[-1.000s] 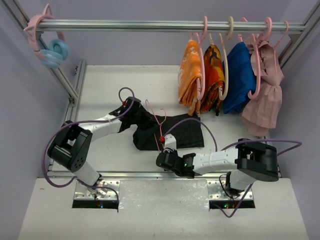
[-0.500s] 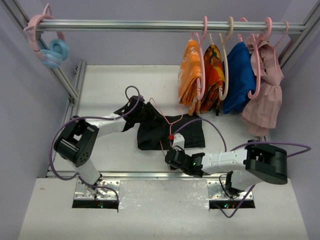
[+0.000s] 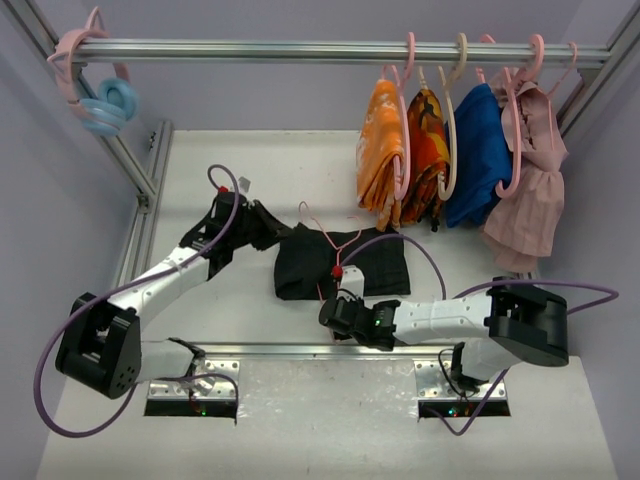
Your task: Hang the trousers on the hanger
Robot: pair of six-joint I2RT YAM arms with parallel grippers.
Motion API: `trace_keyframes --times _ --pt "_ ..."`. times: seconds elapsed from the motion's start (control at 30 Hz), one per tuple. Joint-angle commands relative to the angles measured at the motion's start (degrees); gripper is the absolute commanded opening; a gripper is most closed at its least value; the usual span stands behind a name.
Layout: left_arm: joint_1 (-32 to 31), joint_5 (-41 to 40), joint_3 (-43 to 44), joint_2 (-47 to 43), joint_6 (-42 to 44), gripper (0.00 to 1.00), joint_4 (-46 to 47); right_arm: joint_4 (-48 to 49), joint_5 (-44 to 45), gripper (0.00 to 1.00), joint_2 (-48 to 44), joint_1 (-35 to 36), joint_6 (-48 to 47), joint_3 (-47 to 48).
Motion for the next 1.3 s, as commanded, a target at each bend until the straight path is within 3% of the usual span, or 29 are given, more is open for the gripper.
trace_keyframes --times 0.0,0.23,0.3,0.5,0.63,0.7,0.83,0.9,0.97,1.07,1.2,1.27 --pt "-0.2 6.66 -11.5 -5.28 5.52 0.0 1.13 -9.53 3.85 0.0 0.16 2.22 6.76 4.93" --pt "-2.6 11.24 -17.66 -1.59 9.61 0.0 7.35 -13.51 4.69 0.0 5.29 5.51 6.41 12.88" --pt "-3.11 14.19 -18.36 0.03 9.65 0.0 14.07 -12.94 4.19 0.0 6.3 5.88 5.65 13.4" --pt "-9.45 23.04 -14.35 16.56 4.76 0.0 29.84 -11.16 3.64 0.0 6.92 6.77 3.58 14.08" --pt "-10.42 28.63 -12.27 26.37 0.44 0.0 41.05 -12.46 4.42 0.0 6.27 6.77 3.66 13.51" --pt "-10.41 27.69 -12.67 26.8 0.95 0.0 40.77 -10.29 3.3 0.0 5.5 6.77 0.95 11.68" --pt "-10.34 17.79 -12.65 19.49 5.13 0.0 29.8 -6.67 2.35 0.0 4.59 6.77 0.78 9.14" --pt "-10.34 11.78 -12.46 14.07 5.76 0.08 22.31 -6.6 2.68 0.0 4.91 6.77 0.71 9.64" --pt "-10.34 4.42 -12.81 7.73 5.11 0.26 15.03 -7.3 3.22 0.0 5.47 6.77 0.44 10.49" --pt "-10.34 -4.3 -15.66 -0.13 1.03 0.39 9.19 -8.7 4.72 0.0 6.1 6.62 0.76 11.89" --pt "-10.26 -7.74 -20.55 -7.48 -4.58 0.48 8.18 -8.87 5.49 0.0 6.79 6.51 -0.07 13.0" --pt "-10.16 -8.3 -21.21 -10.11 -5.58 0.6 8.41 -8.96 5.52 0.0 7.29 6.47 -0.74 13.89"
